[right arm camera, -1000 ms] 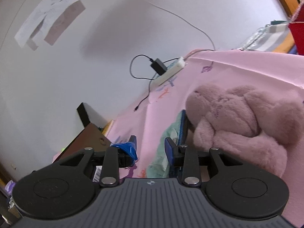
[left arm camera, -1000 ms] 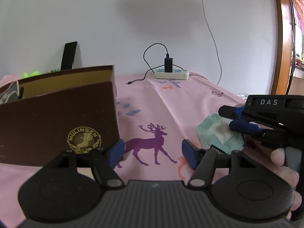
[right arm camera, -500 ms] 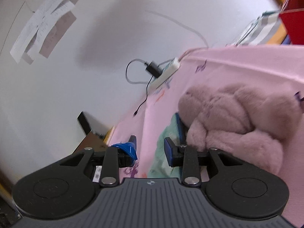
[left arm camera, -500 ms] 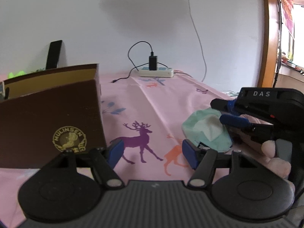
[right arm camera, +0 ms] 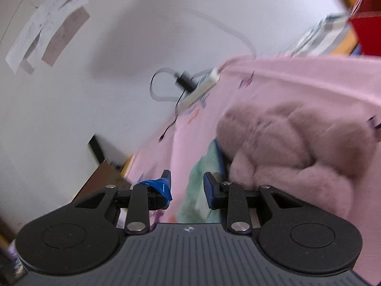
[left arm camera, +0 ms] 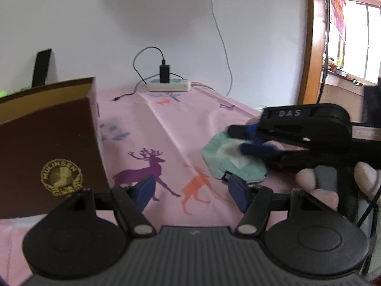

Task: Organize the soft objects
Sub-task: 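Grasp the mint-green cloth with the right gripper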

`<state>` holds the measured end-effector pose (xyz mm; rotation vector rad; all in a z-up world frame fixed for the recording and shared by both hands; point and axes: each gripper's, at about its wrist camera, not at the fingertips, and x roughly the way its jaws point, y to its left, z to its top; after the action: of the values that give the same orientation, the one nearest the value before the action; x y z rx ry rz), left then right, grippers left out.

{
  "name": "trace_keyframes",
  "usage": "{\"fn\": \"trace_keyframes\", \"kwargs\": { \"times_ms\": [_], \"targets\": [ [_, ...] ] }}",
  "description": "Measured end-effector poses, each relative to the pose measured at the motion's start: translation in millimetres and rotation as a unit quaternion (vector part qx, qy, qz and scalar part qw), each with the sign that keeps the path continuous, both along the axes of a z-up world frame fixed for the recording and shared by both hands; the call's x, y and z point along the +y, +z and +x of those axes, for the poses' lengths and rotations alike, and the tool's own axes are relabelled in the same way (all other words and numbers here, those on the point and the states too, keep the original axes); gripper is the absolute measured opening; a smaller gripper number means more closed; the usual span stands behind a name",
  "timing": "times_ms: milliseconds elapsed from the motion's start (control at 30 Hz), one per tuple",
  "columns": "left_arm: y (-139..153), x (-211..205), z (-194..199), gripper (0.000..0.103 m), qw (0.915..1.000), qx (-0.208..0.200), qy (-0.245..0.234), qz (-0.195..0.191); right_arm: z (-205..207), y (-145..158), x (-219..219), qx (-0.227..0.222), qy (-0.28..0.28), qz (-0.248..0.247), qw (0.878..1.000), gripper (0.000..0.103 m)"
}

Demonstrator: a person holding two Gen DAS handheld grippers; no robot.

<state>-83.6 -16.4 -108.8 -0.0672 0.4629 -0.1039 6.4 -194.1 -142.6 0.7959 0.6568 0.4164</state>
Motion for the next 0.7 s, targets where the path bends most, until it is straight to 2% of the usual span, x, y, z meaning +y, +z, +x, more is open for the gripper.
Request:
{"fn": "trace_keyframes", "kwargs": {
  "times_ms": [67,133,267,400,500,600,700],
  "targets": [
    [-0.5,1.7,1.2,0.066,1.0,0.003,0.0,-0.008,4.8,-10.6,-10.4,0.028,0.012,0.064,0.997,0.013],
    [-0.8,4.3,1.8,0.066,0.9998,0.004,0.001,-0.017,-0.6,-12.1,-21.7,0.022,-0.015,0.084,0.996,0.013],
    [-0.6,6.6,1.7,0.066,0.9997,0.005,-0.002,-0.025,-6.5,-8.1,-29.5,0.036,-0.039,0.052,0.997,0.013],
    [-1.1,8.0,2.3,0.066,0.9996,0.004,-0.01,-0.027,-7.7,-1.7,-44.5,0.046,-0.044,0.004,0.998,0.013],
    [-2.0,8.1,4.6,0.066,0.9994,0.008,-0.02,-0.028,1.4,-0.4,-49.5,0.062,-0.028,-0.032,0.997,0.009],
    [-3.0,7.1,8.3,0.066,0.999,0.016,-0.03,-0.029,11.4,1.6,-45.9,0.074,-0.016,-0.039,0.996,0.017],
    [-3.5,6.8,8.9,0.066,0.9989,0.018,-0.032,-0.03,21.1,-2.6,-32.9,0.069,0.011,-0.035,0.997,0.016]
  ]
}}
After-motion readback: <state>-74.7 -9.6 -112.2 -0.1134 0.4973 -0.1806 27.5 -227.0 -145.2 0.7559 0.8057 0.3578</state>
